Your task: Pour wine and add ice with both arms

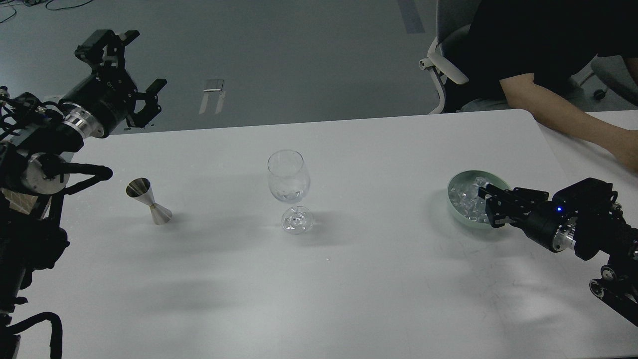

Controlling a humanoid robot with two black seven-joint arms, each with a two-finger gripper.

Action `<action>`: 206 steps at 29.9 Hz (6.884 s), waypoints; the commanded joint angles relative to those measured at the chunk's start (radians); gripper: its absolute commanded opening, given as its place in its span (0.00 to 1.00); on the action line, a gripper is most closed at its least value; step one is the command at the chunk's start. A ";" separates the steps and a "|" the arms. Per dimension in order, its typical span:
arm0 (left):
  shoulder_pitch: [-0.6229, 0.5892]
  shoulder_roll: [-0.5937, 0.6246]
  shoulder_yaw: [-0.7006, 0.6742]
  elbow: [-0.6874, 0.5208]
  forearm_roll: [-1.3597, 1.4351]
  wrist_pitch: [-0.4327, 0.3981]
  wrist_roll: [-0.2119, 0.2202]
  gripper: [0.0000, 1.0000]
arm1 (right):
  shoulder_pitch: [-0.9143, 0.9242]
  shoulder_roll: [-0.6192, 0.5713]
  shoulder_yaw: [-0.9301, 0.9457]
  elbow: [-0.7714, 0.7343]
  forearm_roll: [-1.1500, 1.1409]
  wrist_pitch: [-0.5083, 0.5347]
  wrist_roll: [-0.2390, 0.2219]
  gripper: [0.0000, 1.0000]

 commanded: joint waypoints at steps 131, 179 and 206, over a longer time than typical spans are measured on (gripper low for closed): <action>-0.005 0.006 -0.005 -0.005 -0.006 0.001 0.000 0.98 | 0.103 0.049 -0.001 -0.032 0.020 0.170 0.001 0.42; -0.005 0.007 -0.014 -0.005 -0.007 0.001 0.000 0.98 | 0.117 0.044 -0.001 -0.017 0.018 0.239 0.003 0.42; -0.005 0.007 -0.017 -0.005 -0.011 0.001 0.000 0.98 | 0.130 0.049 -0.021 -0.024 0.018 0.258 0.003 0.39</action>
